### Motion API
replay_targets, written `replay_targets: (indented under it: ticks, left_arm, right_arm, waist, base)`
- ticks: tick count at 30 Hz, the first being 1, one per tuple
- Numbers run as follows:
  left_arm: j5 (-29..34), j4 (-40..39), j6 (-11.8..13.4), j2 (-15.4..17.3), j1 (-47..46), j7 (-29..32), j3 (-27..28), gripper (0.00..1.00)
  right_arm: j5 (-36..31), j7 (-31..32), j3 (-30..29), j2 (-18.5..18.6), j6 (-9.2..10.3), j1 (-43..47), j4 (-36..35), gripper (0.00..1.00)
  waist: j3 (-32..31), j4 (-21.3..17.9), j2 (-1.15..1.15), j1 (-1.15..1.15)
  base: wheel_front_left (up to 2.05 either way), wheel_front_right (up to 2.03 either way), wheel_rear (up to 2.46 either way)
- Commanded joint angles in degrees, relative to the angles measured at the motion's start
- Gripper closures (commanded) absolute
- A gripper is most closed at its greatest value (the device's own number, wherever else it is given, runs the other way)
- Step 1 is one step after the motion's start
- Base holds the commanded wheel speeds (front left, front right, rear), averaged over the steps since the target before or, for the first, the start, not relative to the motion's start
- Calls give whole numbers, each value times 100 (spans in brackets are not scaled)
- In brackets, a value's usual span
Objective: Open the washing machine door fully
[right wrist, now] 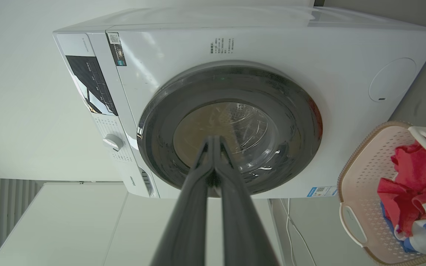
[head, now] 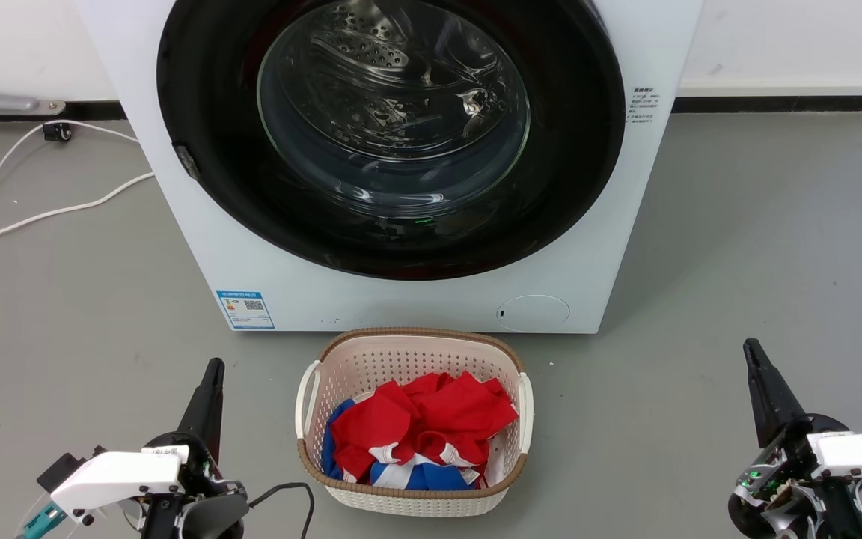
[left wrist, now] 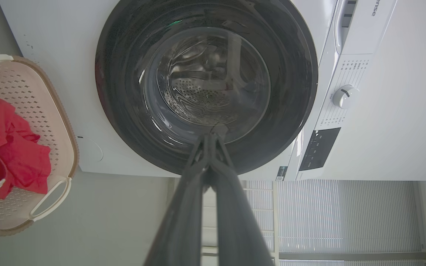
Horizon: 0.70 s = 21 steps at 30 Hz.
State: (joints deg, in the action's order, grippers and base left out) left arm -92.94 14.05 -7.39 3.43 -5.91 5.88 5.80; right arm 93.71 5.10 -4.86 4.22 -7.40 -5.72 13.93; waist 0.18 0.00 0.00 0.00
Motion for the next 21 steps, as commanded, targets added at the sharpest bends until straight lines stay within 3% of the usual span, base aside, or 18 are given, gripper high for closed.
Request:
replay_targets:
  ticks: [1,21]
  left_arm:
    - [33,4,-18,1,-48,10,10,100]
    - [50,5,-18,-13,-50,32,31,100]
  right_arm:
    - [-22,29,-10,-17,-16,-74,14,100]
    - [-51,50,-51,-42,-17,-77,15,100]
  waist:
    - [0,0,0,0]
    - [0,0,0,0]
  base:
    - [0,0,0]
    - [0,0,0]
